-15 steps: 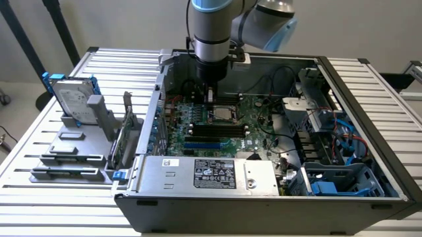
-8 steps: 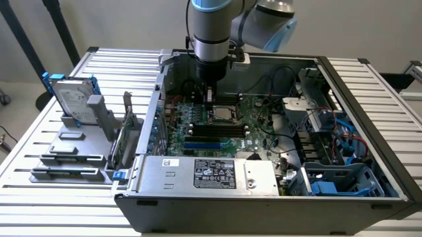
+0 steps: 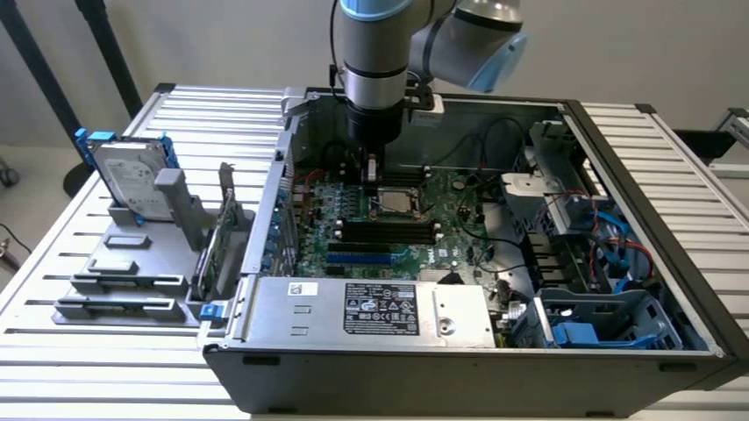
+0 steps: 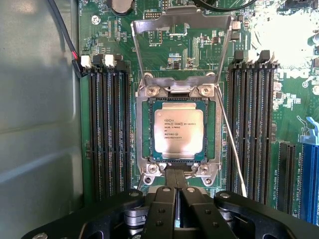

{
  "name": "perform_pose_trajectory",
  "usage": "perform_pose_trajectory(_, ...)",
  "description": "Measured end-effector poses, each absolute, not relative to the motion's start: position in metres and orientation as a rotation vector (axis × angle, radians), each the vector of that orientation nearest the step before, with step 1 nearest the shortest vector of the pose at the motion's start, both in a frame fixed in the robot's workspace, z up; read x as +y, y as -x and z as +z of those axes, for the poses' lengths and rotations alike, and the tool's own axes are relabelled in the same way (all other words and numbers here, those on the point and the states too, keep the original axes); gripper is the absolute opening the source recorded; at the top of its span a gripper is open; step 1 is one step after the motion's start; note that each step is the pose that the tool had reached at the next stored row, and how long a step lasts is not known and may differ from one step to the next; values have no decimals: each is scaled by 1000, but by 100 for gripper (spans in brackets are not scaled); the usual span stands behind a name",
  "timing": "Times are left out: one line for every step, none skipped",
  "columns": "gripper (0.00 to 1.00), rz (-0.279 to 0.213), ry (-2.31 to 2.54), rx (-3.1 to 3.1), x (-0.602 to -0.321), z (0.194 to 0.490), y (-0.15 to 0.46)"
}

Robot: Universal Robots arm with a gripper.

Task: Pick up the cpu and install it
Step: 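Close the cpu cover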

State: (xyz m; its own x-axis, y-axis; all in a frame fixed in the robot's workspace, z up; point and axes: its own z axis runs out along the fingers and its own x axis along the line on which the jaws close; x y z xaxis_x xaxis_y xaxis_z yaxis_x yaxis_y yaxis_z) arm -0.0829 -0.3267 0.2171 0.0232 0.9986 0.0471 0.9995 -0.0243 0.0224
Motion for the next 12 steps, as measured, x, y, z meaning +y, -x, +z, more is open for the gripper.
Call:
perform_pose_trajectory(11,-77,2235,-2182,-327,217,83)
perform_pose_trajectory(11,-77,2235,-2182,-327,217,83)
perform_pose_trajectory(11,-77,2235,-2182,-327,217,83)
perform_pose_trajectory(11,-77,2235,-2182,-327,217,83)
perform_pose_trajectory(11,-77,2235,-2182,-327,217,83)
perform_pose_trajectory(11,-77,2235,-2182,-327,217,83)
perform_pose_trajectory(11,-77,2235,-2182,-327,217,83)
perform_pose_trajectory(11,-77,2235,-2182,-327,217,83)
perform_pose_trajectory(11,-77,2235,-2182,-327,217,83)
perform_pose_trajectory(11,-77,2235,-2182,-327,217,83)
perform_pose_trajectory(11,-76,2235,-2182,-327,218,83)
perform_pose_trajectory(11,-77,2235,-2182,-327,222,83)
